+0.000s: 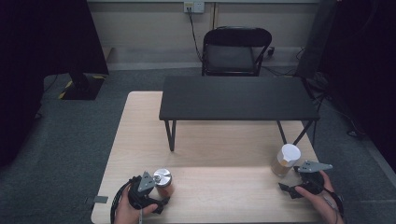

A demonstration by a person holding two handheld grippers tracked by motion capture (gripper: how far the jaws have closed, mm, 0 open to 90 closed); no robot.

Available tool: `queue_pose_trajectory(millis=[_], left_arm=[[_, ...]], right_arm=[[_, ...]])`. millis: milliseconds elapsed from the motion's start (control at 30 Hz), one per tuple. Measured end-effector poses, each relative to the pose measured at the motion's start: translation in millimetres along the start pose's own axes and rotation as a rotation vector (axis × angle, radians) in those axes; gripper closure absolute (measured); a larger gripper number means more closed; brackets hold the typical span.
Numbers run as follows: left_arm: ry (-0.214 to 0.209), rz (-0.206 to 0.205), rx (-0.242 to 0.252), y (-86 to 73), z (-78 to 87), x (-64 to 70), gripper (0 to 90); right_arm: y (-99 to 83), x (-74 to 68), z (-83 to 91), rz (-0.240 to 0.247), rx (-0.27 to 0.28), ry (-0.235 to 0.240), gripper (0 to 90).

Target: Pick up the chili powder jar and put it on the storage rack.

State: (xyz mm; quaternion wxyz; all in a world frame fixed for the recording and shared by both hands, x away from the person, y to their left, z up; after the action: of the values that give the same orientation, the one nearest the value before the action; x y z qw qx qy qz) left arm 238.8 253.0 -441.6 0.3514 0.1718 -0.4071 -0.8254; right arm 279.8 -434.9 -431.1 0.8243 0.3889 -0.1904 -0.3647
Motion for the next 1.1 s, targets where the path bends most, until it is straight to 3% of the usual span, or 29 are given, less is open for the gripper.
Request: queue_pose_trajectory(millis=[200, 467, 1100], left_arm=[[-0.005, 0.005, 0.003, -0.7, 0.8, -1.7, 0.4], [-0.005, 0.045, 0.019, -3.3, 3.9, -5.6, 1.6], [0.003, 0.081, 0.082, -0.6, 2.1, 2.4, 1.8]], right_arm=[[0.0, 0.0, 0.0, -0.001, 0.0, 0.0, 0.0], [0.0, 0.0, 0.0, 0.0, 0.0, 0.0, 0.0], [0.0, -0.4, 0.1, -0.001, -0.001, 0.0, 0.0]])
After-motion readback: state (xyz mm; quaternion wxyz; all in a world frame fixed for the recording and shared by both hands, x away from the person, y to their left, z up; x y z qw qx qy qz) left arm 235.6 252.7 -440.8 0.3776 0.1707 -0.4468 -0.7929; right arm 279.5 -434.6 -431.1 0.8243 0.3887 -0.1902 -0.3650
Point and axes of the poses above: each handheld gripper's, and its own axes: z roughly backward along the jaws, y roughly out of its top, x roughly to its right, the point moved 2 cm from there along -z, roughly forward along the jaws, and after that the axes turned 5 degrees about x, right-handed, at the moved point
